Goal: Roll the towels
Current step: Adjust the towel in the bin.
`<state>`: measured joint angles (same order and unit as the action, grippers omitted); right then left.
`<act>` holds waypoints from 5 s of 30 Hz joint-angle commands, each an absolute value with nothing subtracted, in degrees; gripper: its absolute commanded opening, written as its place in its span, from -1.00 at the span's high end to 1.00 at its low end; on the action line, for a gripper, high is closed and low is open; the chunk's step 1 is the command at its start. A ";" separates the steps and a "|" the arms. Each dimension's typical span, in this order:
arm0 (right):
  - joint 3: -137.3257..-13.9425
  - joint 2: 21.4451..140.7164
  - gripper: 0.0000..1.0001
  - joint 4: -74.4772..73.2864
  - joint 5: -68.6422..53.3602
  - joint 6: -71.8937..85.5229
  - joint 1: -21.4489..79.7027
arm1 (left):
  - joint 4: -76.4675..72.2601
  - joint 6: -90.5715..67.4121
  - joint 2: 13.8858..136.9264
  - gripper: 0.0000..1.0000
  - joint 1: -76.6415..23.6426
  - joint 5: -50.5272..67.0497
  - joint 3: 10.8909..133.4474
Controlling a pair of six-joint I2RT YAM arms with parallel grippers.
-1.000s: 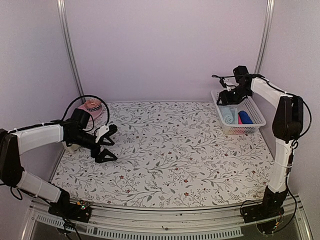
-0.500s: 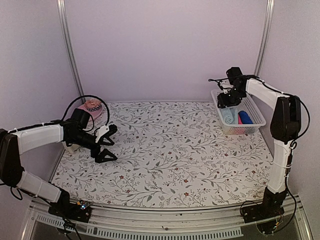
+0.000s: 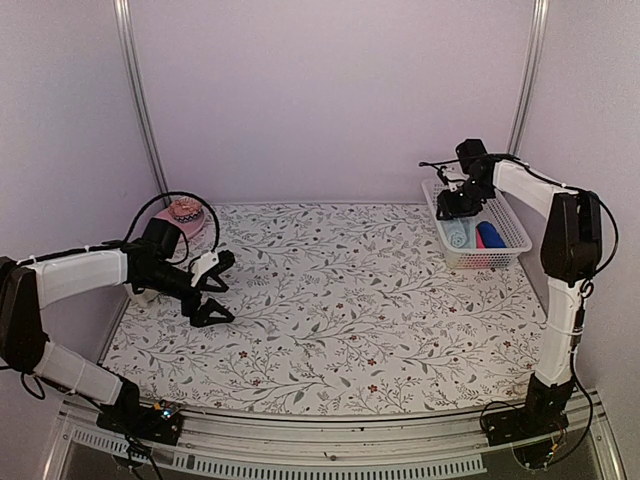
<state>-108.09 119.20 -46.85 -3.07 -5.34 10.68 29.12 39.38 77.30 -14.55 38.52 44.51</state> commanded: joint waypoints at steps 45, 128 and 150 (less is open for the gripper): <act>-104.49 126.62 -0.04 -49.82 2.48 -7.78 7.67 | 27.60 38.76 79.62 -0.94 -13.79 37.84 44.01; -96.14 109.27 -0.17 -43.89 -21.47 -12.19 2.56 | 27.51 38.58 80.13 -0.95 -13.58 37.84 44.13; -100.33 118.29 -0.17 -33.52 -20.71 -5.45 8.44 | 27.51 38.91 80.20 -0.95 -13.54 38.13 44.03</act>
